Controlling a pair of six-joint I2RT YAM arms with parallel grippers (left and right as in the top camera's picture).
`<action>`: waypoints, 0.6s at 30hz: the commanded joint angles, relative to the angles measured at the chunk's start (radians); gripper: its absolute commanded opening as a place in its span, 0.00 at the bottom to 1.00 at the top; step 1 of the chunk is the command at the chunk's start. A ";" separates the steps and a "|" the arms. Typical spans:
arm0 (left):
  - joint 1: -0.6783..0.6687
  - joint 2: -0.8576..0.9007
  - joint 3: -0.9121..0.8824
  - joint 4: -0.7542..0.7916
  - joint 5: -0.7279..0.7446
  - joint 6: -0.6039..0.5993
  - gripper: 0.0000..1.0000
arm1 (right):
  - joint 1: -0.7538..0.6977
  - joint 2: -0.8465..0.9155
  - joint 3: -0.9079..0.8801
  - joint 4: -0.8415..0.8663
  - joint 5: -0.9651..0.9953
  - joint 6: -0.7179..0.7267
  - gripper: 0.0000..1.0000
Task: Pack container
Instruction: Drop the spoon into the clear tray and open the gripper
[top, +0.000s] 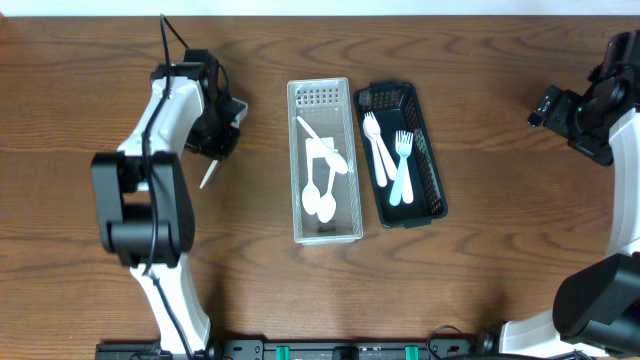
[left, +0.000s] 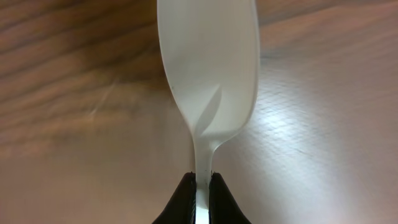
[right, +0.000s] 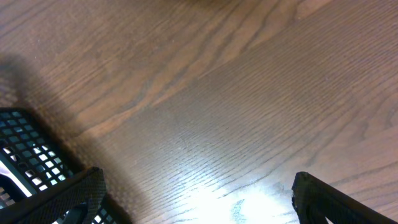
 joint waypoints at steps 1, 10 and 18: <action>-0.046 -0.176 0.055 -0.026 0.031 -0.237 0.06 | -0.003 0.005 -0.006 0.001 0.000 -0.007 0.99; -0.246 -0.383 0.055 0.005 0.177 -0.540 0.06 | -0.001 0.005 -0.006 0.001 0.000 -0.014 0.99; -0.367 -0.281 -0.009 0.086 0.178 -0.687 0.07 | -0.001 0.005 -0.006 0.001 0.000 -0.015 0.99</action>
